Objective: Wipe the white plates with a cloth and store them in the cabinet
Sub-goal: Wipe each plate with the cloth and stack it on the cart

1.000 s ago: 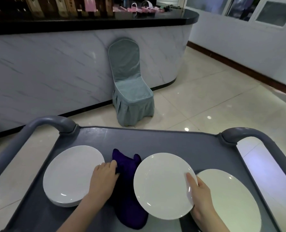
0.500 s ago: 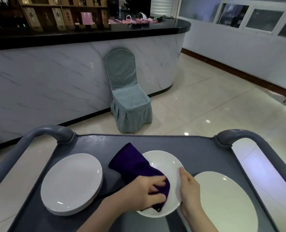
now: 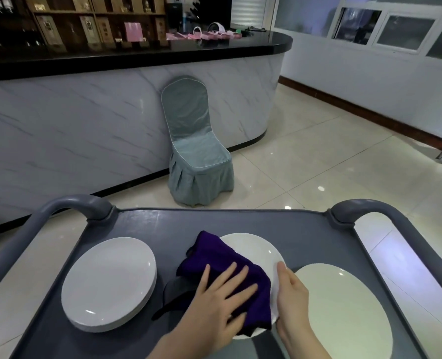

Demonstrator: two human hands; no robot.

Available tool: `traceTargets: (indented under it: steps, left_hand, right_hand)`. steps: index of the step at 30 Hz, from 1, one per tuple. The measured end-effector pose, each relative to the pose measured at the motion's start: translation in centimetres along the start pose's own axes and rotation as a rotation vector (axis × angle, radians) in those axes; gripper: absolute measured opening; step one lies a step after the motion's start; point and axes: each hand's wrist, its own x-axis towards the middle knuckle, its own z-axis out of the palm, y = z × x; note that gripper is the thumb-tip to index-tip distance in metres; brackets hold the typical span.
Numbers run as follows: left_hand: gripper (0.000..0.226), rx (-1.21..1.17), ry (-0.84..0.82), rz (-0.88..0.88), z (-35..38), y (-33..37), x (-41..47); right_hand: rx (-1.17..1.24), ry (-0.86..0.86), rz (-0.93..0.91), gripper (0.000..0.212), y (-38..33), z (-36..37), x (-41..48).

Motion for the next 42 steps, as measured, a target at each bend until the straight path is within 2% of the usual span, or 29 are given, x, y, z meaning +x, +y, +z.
traceTargets:
  steps: [2,4,6,10,14,17,19,22,24,30,36,37,40,42]
  left_hand:
    - [0.058,-0.092,0.048,-0.022,-0.1,-0.5,1.1]
    - [0.074,-0.159,0.038,-0.111,-1.0,-1.5,2.4]
    - [0.079,-0.104,-0.022,-0.176,-1.4,-2.3,3.0]
    - [0.073,0.028,-0.060,-0.271,-1.4,-3.2,2.5]
    - [0.072,-0.048,-0.113,-0.201,-0.8,-1.8,0.5]
    - [0.064,-0.152,-0.094,-0.105,-0.2,0.4,-0.2]
    - [0.060,-0.226,-0.077,-0.105,0.0,1.0,0.7]
    - [0.059,-0.139,-0.012,-0.174,-0.5,0.1,3.3]
    - [0.060,-0.132,-0.049,-0.227,-1.0,-1.5,4.6]
    - [0.061,-0.040,-0.020,-0.331,-1.0,-4.0,2.6]
    - [0.063,-0.043,-0.066,-0.234,-1.9,0.6,-0.2]
    - [0.063,-0.117,-0.076,-0.219,-1.8,1.3,-0.1]
    - [0.064,-0.288,-0.011,-0.152,-1.3,2.0,1.4]
    - [0.062,-0.307,0.044,-0.108,-2.0,1.4,2.9]
  right_hand:
    - [-0.043,-0.034,-0.025,0.035,0.2,0.3,-0.8]
    - [-0.056,-0.046,-0.039,0.034,0.1,0.8,-1.4]
    - [-0.039,-0.044,-0.059,0.035,-0.6,1.0,-1.5]
    - [0.018,0.007,-0.087,0.037,-3.1,0.4,-0.8]
    - [0.043,0.064,-0.080,0.038,-4.0,-0.3,0.2]
    - [0.040,0.073,-0.072,0.038,-3.5,0.1,-0.3]
    - [-0.005,0.046,-0.088,0.036,-2.6,0.7,-1.0]
    - [-0.006,-0.012,-0.060,0.037,-1.8,1.7,-2.0]
    - [0.008,-0.025,-0.040,0.040,-2.0,2.0,-2.2]
    - [0.022,0.071,-0.061,0.052,-4.5,0.4,-0.5]
    - [0.043,0.081,-0.076,0.053,-4.7,0.4,0.1]
    - [0.044,0.066,-0.070,0.052,-4.4,0.7,-0.1]
    - [-0.033,0.010,-0.093,0.046,-3.4,1.7,-1.0]
    - [-0.086,-0.063,-0.118,0.037,-2.6,2.3,-1.6]
